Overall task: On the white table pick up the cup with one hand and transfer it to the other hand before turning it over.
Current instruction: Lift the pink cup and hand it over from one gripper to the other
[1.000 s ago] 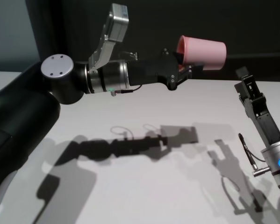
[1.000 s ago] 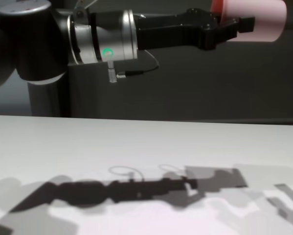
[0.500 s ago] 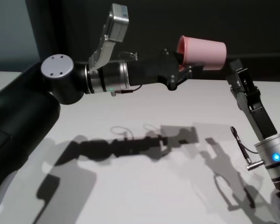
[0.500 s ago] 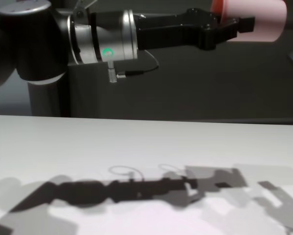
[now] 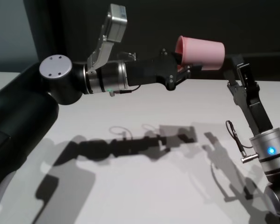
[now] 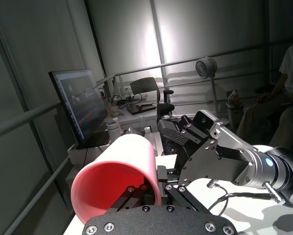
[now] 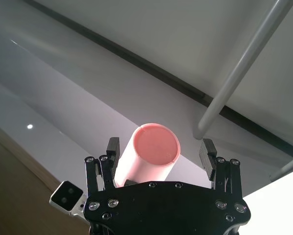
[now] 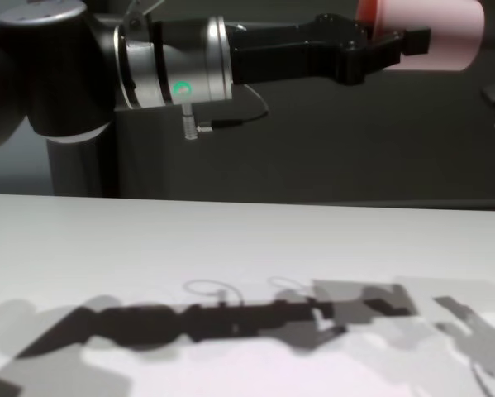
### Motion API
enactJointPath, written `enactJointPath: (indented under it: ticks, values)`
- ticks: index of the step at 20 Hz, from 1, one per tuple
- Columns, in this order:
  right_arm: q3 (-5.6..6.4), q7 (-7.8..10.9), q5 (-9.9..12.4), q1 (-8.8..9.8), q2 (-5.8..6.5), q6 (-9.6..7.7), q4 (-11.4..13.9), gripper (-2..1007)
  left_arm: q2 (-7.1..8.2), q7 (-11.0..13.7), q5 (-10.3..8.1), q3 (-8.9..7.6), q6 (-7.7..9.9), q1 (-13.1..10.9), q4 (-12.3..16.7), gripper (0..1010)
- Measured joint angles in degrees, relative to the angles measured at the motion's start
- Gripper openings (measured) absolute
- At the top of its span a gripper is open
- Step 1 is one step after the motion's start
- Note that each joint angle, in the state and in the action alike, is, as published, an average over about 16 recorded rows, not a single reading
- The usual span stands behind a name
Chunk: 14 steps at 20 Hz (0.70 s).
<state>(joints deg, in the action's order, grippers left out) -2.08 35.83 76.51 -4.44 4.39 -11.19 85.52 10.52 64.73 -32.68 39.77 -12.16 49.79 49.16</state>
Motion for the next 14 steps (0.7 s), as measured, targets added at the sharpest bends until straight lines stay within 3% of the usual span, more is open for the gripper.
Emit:
enactJointPath:
  ticks: [14]
  values:
    - [-2.75, 2.29, 2.2, -5.66, -0.5, 1.71, -6.4, 1002, 0.0, 0.0, 0.0, 0.0, 0.0, 0.0, 0.0, 47]
